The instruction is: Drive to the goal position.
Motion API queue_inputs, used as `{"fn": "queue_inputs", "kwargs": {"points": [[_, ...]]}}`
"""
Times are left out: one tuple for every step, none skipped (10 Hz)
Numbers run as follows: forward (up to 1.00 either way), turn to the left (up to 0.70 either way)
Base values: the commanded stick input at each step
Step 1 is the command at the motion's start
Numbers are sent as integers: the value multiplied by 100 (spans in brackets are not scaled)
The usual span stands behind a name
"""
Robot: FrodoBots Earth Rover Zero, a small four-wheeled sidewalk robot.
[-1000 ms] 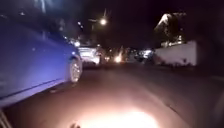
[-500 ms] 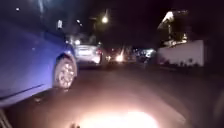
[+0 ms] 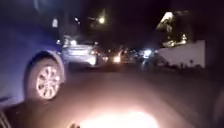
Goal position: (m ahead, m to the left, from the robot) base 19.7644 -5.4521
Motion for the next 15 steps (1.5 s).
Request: {"fn": "queue_inputs", "kwargs": {"points": [[100, 0], [100, 0], [100, 0], [100, 0], [100, 0], [100, 0], [100, 0], [100, 0], [100, 0], [100, 0], [100, 0], [100, 0], [100, 0], [100, 0], [100, 0]]}}
